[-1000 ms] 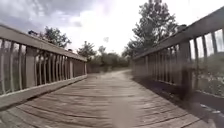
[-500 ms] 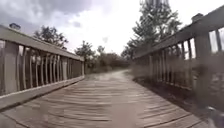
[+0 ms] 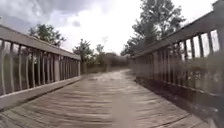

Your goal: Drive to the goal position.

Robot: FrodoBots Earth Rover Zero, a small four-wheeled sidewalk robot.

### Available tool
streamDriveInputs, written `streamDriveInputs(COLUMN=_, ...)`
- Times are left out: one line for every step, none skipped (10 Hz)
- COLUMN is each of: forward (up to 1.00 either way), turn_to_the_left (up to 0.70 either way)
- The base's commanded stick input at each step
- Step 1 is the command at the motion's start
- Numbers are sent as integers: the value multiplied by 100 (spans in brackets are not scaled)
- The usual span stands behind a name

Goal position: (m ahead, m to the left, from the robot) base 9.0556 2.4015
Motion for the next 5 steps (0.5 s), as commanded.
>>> streamDriveInputs(forward=70, turn_to_the_left=0)
streamDriveInputs(forward=70, turn_to_the_left=0)
streamDriveInputs(forward=70, turn_to_the_left=0)
streamDriveInputs(forward=70, turn_to_the_left=0)
streamDriveInputs(forward=70, turn_to_the_left=0)
